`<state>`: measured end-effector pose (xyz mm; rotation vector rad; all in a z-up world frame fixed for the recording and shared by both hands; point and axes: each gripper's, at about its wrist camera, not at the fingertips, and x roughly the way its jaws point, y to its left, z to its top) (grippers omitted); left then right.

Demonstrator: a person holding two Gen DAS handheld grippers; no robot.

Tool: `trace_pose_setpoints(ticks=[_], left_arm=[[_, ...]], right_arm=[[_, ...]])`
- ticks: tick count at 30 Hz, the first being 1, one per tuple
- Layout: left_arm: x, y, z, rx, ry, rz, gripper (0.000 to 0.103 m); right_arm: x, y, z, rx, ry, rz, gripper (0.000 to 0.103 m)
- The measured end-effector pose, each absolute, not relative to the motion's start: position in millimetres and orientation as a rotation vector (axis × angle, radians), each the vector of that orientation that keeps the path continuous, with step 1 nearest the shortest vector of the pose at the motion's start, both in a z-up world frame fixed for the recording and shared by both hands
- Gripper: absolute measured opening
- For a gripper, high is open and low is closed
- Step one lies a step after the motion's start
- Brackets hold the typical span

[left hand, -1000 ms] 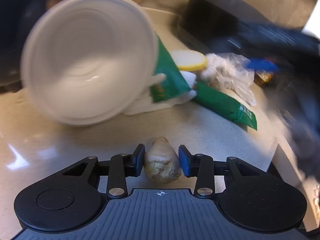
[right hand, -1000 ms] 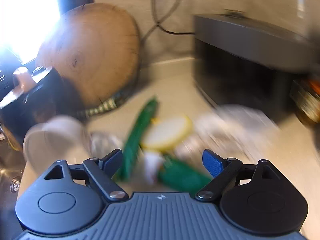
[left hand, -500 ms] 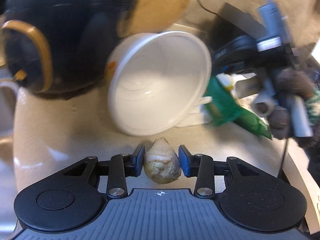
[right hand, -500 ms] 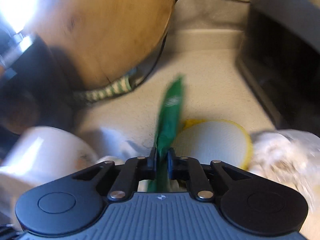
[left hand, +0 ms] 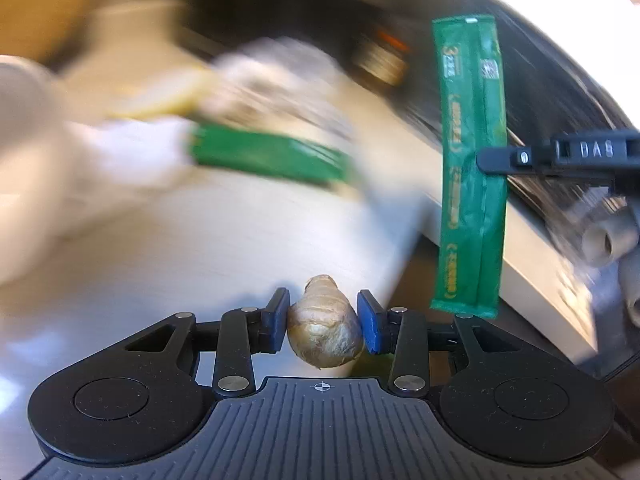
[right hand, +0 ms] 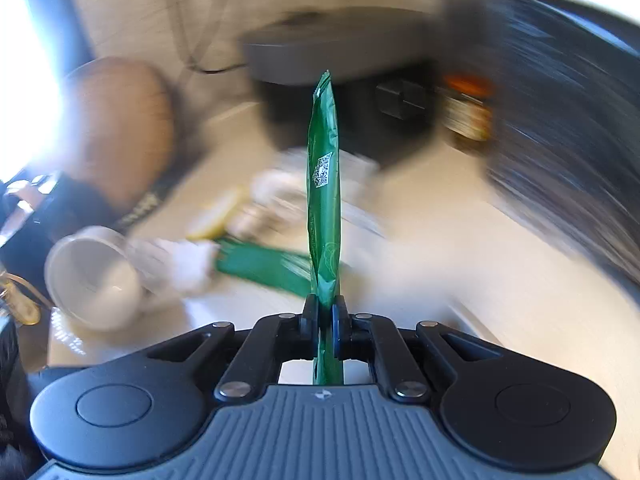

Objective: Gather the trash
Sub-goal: 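Grasp the ginger root with the left tool while the right tool lifts the green wrapper, then lower the ginger and wrapper into the green bin and open both tools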

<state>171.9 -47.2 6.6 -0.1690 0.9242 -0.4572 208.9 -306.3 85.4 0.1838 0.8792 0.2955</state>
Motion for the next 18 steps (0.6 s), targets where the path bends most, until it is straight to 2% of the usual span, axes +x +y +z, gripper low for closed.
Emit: trace_pose_setpoints(ticks=[4,12,18], left_arm=[[170.3,-101.4,-33.5,-0.161,1.108,-0.619,0.042],[178.6,-173.8,-173.7,-0.156,1.5,-0.521,0.042],[195.4,-185.6,-247.4,-0.246,1.536,-0.425,0.041]], right_arm=[[170.9,-358.3,47.7,0.203,0.941,0.19,0.006],[132.9,-397.2,-52.2,0.258,1.095,0.192,0.006],[117.9,-399.6,-103.4,0.257,1.177,0.178,0.006]])
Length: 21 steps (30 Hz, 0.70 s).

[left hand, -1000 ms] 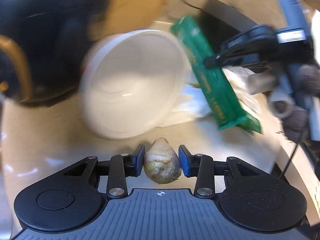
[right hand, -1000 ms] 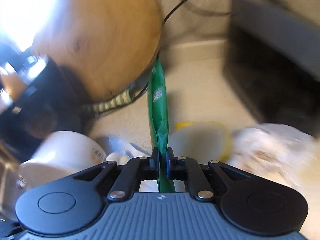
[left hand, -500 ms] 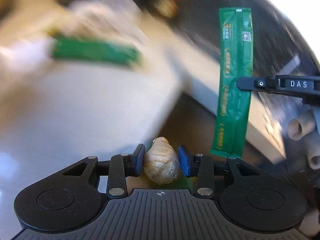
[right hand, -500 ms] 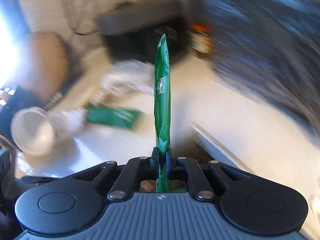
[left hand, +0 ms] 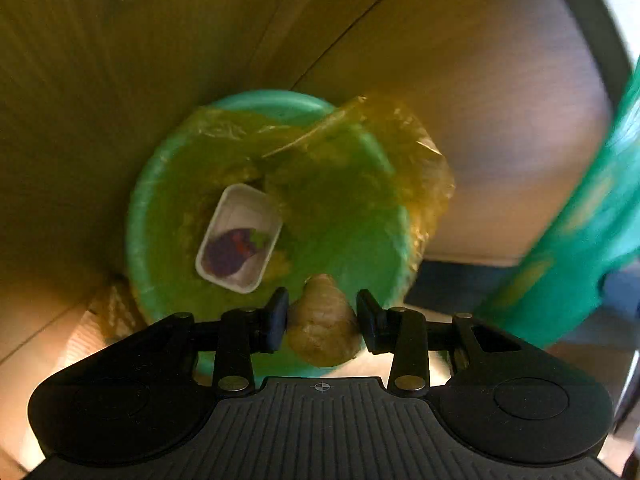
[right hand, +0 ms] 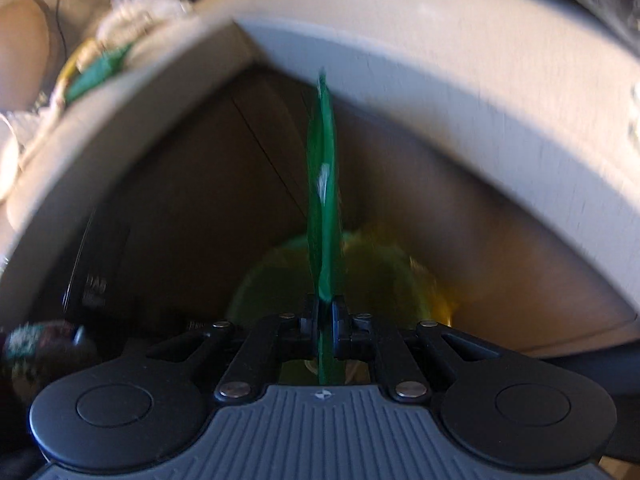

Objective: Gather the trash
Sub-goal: 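Lower the ginger and wrapper into the green bin and open both tools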

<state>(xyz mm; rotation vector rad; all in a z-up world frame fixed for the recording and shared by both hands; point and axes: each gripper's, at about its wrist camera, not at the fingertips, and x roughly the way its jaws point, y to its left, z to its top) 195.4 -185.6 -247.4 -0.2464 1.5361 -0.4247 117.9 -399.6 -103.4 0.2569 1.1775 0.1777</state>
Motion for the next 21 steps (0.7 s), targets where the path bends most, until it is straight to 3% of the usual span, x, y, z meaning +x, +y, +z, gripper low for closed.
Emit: trace_pose_setpoints(ticks=[9,21], left_arm=[[190.0,-176.9,-207.6,-0.333,1.38,-0.433,0.041],[158.9,-160.0,-111.7,-0.247,1.21,-0.561,0.041]], right_arm=[[127.4,-406.8,-153.2,0.276,1.282,0.18,0.006],[148.5,-392.5,-139.8,0.211,1.303,0.157,0.007]])
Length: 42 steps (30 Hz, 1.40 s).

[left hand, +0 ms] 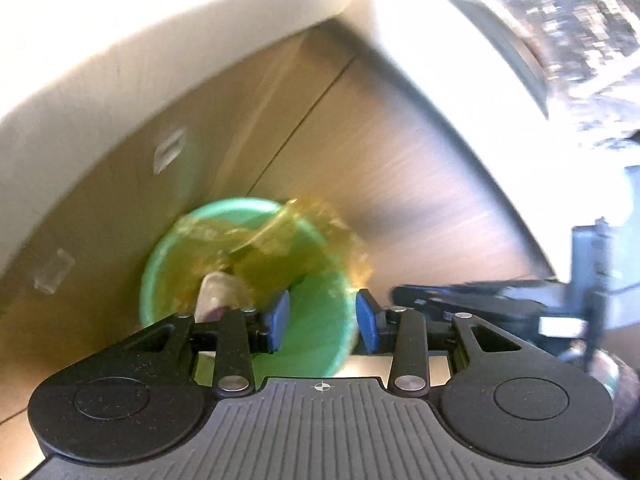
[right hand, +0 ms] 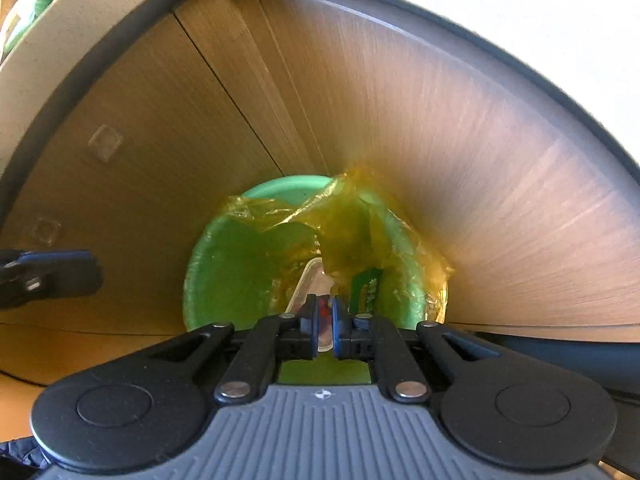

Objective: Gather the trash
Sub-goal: 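Lower the ginger and wrapper into the green bin and open both tools, then grasp the yellow-rimmed mesh pad with the right tool and lift it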

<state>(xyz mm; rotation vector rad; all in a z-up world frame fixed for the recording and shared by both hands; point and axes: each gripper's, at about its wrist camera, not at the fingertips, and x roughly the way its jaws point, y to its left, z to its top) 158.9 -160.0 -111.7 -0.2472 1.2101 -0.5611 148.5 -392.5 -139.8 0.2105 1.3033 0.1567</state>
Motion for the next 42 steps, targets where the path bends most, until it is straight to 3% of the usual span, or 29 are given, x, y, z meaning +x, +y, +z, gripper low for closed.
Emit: trace_pose_setpoints(ticks=[9,17,21,26,29,30,31,32,42], left_arm=[[150.7,-78.6,-22.5,-0.394,0.958,-0.505,0.041],[144.2,24.0,20.0,-0.421,0.76,-0.156,0.041],[147.5,61.9,27.0,-0.412,0.755,-0.024,0.041],[150.7,88.2,19.4,-0.445,0.772,-0.011,0.041],[150.1,93.5,16.5,-0.464,0.77,-0.032,0.041],[150.1,93.8,16.0,-0.47,0.769,-0.038,0.041],[149.4,93.8,15.3,-0.474,0.767,-0.044,0.041],[148.8,96.7,17.0,-0.48,0.765,-0.054,0.041],[179.6,75.6,14.6,-0.457,0.766,-0.133,0.041]], right_arm=[[179.3,-336.4,-19.0,0.158,0.991,0.313,0.01],[225.6,-225.3,51.3,0.055,0.806,0.491,0.036],[257.3,-161.5,58.5,0.024,0.811,0.565,0.059],[296.3,-94.1,40.2,-0.03,0.84,0.579,0.06],[305.9,-64.8,17.1,-0.09,0.863,0.554,0.057],[306.2,-60.1,11.6,-0.102,0.883,0.553,0.039],[305.7,-56.8,9.5,-0.096,0.915,0.562,0.01],[302.6,-57.9,9.3,-0.072,0.946,0.592,0.005],[229.0,-147.4,13.8,0.012,1.018,0.621,0.005]])
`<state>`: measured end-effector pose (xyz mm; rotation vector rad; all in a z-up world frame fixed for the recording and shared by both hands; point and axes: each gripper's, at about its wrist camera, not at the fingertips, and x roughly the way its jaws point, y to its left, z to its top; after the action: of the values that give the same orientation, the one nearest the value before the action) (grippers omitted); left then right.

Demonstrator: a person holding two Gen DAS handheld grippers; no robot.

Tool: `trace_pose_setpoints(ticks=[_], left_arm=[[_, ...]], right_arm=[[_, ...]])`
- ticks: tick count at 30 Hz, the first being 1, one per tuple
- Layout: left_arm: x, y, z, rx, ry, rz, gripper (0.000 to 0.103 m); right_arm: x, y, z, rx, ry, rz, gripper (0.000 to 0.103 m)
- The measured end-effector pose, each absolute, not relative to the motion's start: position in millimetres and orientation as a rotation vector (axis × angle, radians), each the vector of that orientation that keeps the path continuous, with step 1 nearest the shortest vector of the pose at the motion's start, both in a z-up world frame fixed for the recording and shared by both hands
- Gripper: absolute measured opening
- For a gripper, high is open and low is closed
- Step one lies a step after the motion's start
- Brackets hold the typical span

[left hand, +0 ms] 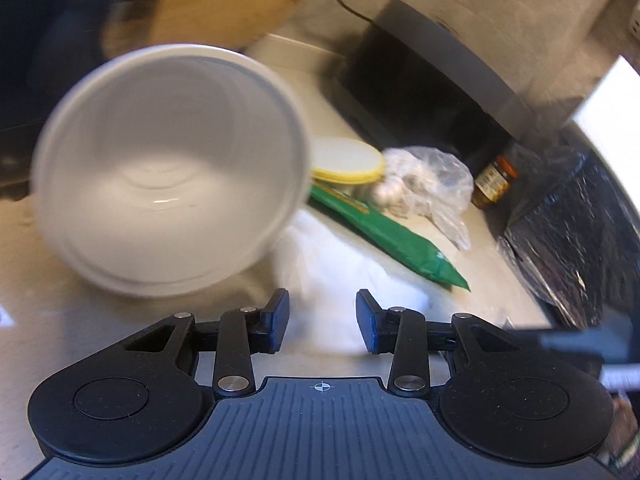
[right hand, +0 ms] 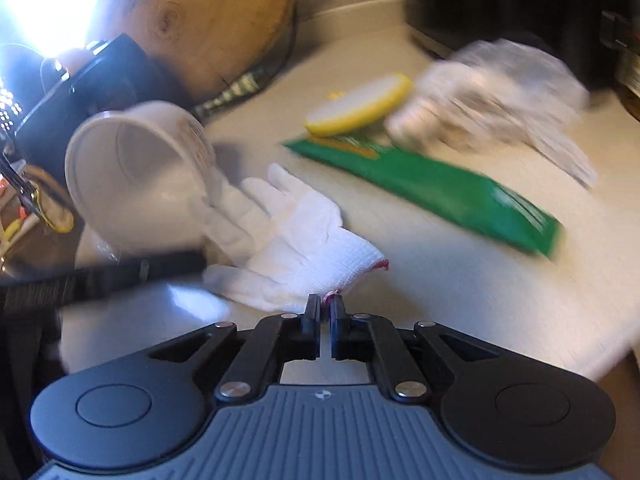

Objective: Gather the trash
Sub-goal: 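Grasp the yellow-rimmed mesh pad with the right tool and lift it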

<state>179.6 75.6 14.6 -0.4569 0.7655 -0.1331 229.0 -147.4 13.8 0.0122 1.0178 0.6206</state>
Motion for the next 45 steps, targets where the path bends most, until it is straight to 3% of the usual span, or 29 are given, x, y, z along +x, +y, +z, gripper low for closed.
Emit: trace_pose_setpoints(ticks=[5,10,19,25,32,33,34,37,45], left_arm=[[202.2,45.8,25.7,-0.419,0.737,-0.205,0.041],[230.0,18.7,53.8,-0.356,0.64,-0.248,0.041],[232.1,32.1,58.8,-0.346,0.694,-0.17,0.041],[188.4,37.0,35.9,-0.367,0.794,-0.262,0.041],[154.3,73.2,12.4,-0.454,0.832,-0.134,0.041],[152.1,79.6,11.7,-0.469,0.827,-0.111,0.04],[151.0,85.1,10.7,-0.483,0.823,-0.092,0.04],[156.4,91.7,8.0,-0.498,0.819,-0.074,0.04],[174.2,76.6,7.6,-0.558,0.78,-0.159,0.04]], right_arm=[[211.1,-182.0,18.8,-0.041,0.934,0.501,0.01],[201.7,-205.9,34.1,-0.04,0.814,0.437,0.061],[285.3,-183.2,54.4,0.124,0.782,0.517,0.061],[384.4,-89.1,59.8,0.009,0.799,0.621,0.062],[442.7,-39.6,15.1,-0.148,0.919,0.533,0.063],[441.9,-43.2,13.9,-0.111,0.944,0.549,0.058],[437.7,-47.3,15.7,-0.075,0.962,0.576,0.039],[415.5,-69.9,31.3,0.031,0.978,0.656,0.018],[326.1,-153.2,48.1,0.205,1.009,0.733,0.014]])
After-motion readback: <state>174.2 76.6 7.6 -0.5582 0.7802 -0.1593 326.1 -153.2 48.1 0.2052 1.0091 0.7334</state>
